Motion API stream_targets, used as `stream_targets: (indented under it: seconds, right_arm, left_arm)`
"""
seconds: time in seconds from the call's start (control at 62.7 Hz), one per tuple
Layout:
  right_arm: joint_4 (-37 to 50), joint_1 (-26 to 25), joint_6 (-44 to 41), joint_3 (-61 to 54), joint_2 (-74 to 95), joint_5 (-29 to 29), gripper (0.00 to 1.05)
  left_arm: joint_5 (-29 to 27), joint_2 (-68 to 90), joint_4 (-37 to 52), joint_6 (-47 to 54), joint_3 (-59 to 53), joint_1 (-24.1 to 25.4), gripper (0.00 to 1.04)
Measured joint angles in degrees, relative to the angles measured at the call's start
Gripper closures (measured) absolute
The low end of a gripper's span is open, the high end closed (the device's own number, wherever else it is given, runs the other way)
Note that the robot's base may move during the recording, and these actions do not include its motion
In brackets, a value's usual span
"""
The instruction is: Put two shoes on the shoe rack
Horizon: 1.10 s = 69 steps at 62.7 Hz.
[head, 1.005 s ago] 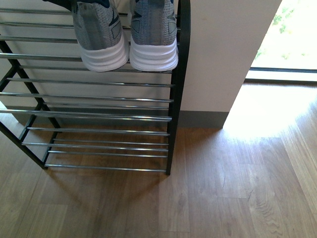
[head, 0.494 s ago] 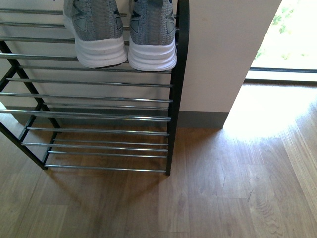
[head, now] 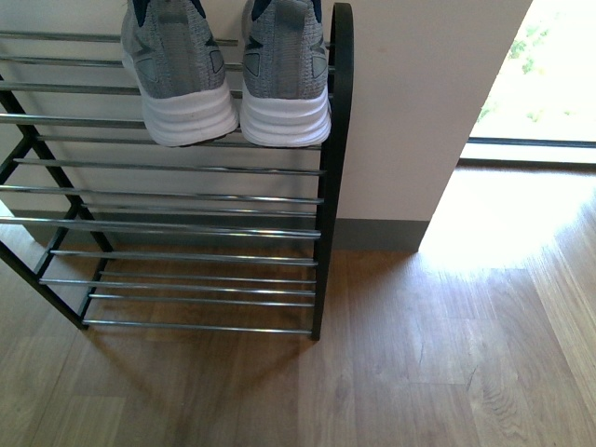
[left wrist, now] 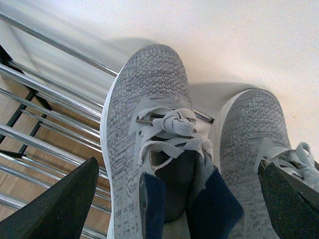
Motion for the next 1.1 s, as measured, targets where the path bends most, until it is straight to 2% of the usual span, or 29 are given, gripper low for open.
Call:
stream_targets:
  seconds: [0.207, 0.399, 0.67, 0.781, 0.941, 1.037, 1.1]
  right_arm:
    - [0.0, 0.0, 0.0, 0.0, 0.0, 0.0, 0.09]
    - [0.0, -0.02, 0.0, 0.0, 0.0, 0.0, 0.09]
    - [0.0, 0.0, 0.0, 0.0, 0.0, 0.0, 0.09]
    - [0.0, 0.0, 0.0, 0.0, 0.0, 0.02, 0.09]
    - [0.0, 0.0, 0.0, 0.0, 0.0, 0.0, 0.09]
    - [0.0, 0.0, 0.0, 0.0, 0.0, 0.02, 0.09]
    - [0.0, -0.02, 0.0, 0.0, 0.0, 0.02, 0.09]
  left_arm:
    - [-5.25, -11.87, 10.01, 6.88, -12.37, -2.19, 0.09]
    - [-8.68, -27.65, 15.52, 11.47, -25.75, -4.17, 0.09]
    - [-17.14, -47.56, 18.53, 17.46, -43.04, -9.27, 0.09]
    - [-19.58, -52.06, 18.21, 17.0, -48.26, -9.27, 0.09]
    - [-18.86, -52.39, 18.99, 17.29, -49.18, -9.07, 0.1]
    - [-9.79, -55.19, 32.74, 24.39, -55.71, -6.43, 0.26]
    - [-6.8, -57.86, 37.77, 27.85, -60.08, -4.31, 0.37]
